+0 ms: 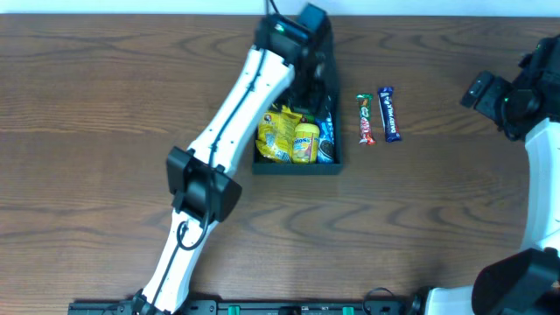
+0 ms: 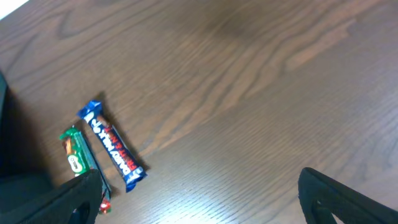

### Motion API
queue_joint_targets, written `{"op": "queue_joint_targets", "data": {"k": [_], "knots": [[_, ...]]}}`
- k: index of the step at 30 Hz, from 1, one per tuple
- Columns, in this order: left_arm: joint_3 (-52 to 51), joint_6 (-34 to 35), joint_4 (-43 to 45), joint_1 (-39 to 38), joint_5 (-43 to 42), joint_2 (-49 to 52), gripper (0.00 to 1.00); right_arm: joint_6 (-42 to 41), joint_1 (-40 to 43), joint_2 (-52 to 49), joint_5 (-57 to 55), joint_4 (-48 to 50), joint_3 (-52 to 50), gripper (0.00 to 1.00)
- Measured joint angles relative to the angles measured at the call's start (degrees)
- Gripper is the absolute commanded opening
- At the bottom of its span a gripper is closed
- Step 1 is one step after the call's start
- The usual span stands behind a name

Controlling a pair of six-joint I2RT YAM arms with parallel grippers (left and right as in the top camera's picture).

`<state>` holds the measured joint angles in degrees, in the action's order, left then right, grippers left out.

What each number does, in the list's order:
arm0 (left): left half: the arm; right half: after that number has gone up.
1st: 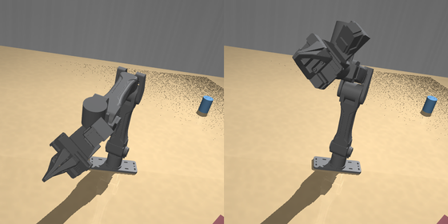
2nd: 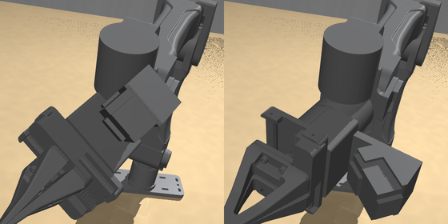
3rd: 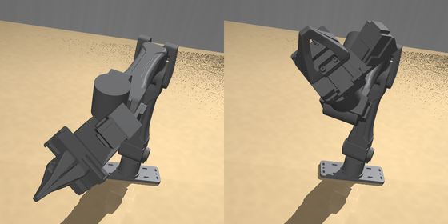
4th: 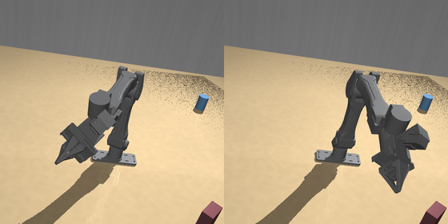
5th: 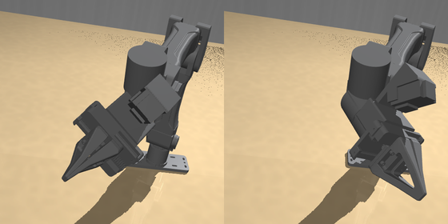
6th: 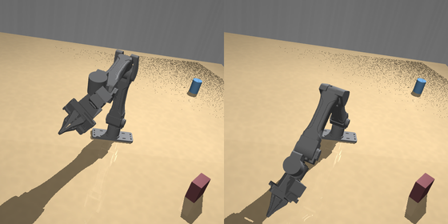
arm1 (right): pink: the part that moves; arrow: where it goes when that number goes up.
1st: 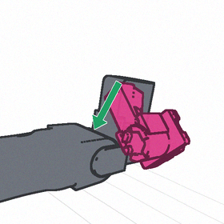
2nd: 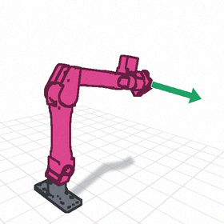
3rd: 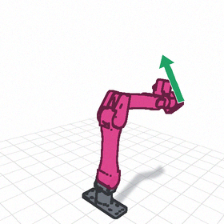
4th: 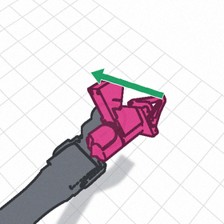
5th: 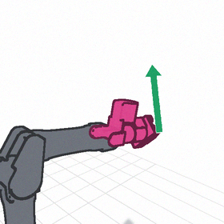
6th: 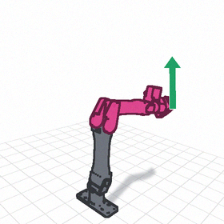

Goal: Pack container
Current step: 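Carry the Mentos tub into the box with the left gripper and release, then raise the left arm away and reach the right gripper to the KitKat bar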

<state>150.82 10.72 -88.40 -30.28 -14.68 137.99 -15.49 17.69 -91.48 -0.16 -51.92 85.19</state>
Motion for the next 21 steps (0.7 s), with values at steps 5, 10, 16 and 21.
{"op": "queue_joint_targets", "data": {"k": [5, 10, 16, 21], "knots": [[3.82, 0.22, 1.81, 8.37, 0.02, -0.76, 0.95, 5.05, -4.35, 0.0, 5.7, 0.07, 0.0, 0.01], [4.02, 0.24, 3.04, 17.86, 0.02, -1.09, 0.95, 7.56, -14.69, -0.15, 9.16, 1.33, 0.0, 0.01], [4.02, -0.09, 2.93, 24.46, 0.02, -1.14, 0.95, 6.91, -26.25, -5.25, 8.74, 3.48, 0.04, 0.02], [4.02, -1.05, 2.95, 24.92, 0.0, -1.14, 0.95, 2.91, -25.92, -13.49, 5.97, 6.23, 0.04, 0.4]]}}
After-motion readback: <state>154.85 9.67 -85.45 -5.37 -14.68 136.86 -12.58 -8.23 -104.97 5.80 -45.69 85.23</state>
